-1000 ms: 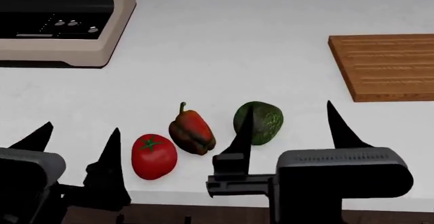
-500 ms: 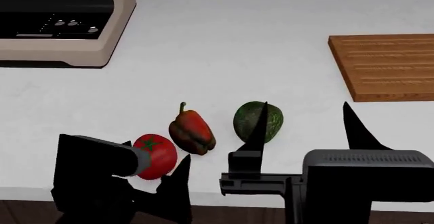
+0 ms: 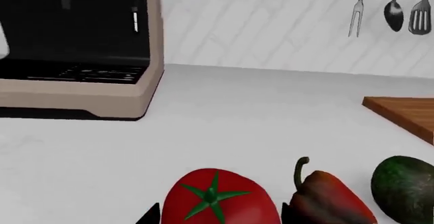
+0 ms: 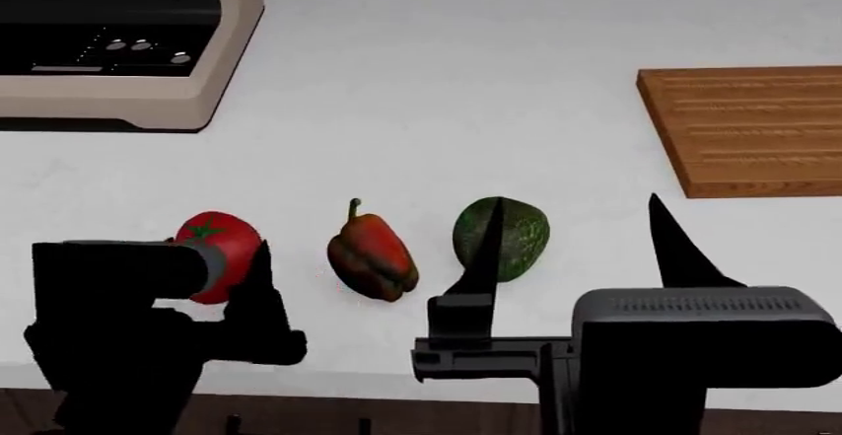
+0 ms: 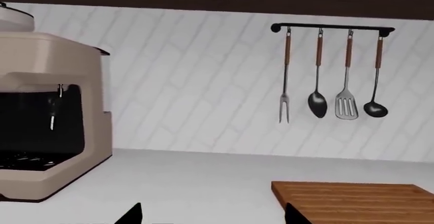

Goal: Place the avocado, onion, tomato and bell pepper on the cutting board.

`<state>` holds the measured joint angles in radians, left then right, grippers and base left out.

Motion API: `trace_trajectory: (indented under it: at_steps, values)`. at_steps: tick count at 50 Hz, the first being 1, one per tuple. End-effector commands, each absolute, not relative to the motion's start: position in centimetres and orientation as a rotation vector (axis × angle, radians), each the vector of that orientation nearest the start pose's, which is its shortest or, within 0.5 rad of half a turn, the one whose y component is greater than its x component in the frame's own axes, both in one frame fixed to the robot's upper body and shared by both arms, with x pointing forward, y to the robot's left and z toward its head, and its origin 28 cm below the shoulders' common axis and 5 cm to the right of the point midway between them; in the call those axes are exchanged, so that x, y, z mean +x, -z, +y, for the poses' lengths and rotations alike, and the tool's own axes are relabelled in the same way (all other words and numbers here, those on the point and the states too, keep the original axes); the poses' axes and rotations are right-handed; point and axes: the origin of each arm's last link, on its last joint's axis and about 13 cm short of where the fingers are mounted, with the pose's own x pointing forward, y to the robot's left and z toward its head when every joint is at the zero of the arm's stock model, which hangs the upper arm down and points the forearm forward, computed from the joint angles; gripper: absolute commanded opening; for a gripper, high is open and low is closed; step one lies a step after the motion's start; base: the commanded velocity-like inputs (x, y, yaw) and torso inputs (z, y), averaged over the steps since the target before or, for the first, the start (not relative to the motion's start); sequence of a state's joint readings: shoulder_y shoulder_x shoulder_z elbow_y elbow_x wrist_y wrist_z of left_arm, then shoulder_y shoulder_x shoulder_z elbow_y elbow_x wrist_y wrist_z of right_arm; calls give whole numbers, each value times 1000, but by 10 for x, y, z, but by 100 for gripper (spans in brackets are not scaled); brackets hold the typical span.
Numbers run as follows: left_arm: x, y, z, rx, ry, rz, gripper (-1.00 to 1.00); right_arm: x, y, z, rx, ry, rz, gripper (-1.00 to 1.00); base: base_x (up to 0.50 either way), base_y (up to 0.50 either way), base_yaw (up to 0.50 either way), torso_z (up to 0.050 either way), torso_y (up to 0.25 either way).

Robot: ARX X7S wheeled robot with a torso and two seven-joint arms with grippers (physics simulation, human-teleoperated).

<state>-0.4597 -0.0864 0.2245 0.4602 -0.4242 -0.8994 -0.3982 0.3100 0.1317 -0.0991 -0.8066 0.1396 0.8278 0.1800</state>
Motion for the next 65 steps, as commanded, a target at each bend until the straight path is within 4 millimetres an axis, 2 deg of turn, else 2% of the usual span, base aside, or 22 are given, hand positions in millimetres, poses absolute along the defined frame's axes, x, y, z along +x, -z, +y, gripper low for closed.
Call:
trace_trajectory:
  at_steps: [1, 5, 8, 15, 25, 35, 45, 61, 62, 65]
  values:
    - [232, -200, 199, -196, -118, -194, -100, 218, -179, -86, -102, -23, -261, 100, 0, 0, 0, 0, 0]
    - [236, -209, 221, -272, -181, -222, -100, 230, -187, -74, -105, -180, -220, 100, 0, 0, 0, 0, 0]
    - [237, -208, 227, -275, -189, -219, -100, 240, -204, -63, -129, -258, -178, 100, 0, 0, 0, 0, 0]
    - [236, -212, 236, -302, -203, -223, -100, 257, -219, -47, -154, -411, -54, 100, 0, 0, 0, 0, 0]
    - [233, -213, 235, -307, -186, -215, -100, 268, -205, -30, -208, -498, 98, 100, 0, 0, 0, 0, 0]
    - [233, -212, 233, -307, -172, -212, -100, 291, -195, -32, -247, -431, 238, 100, 0, 0, 0, 0, 0]
    - [233, -210, 231, -306, -158, -199, -100, 307, -184, -34, -258, -414, 303, 100, 0, 0, 0, 0, 0]
    - [231, -208, 227, -296, -144, -198, -100, 322, -159, -31, -271, -429, 387, 100, 0, 0, 0, 0, 0]
    - [231, -209, 227, -297, -144, -200, -100, 320, -159, -30, -278, -428, 386, -100, 0, 0, 0, 0, 0]
    - [231, -209, 227, -300, -140, -200, -100, 321, -159, -31, -279, -422, 390, -100, 4, 0, 1, 0, 0]
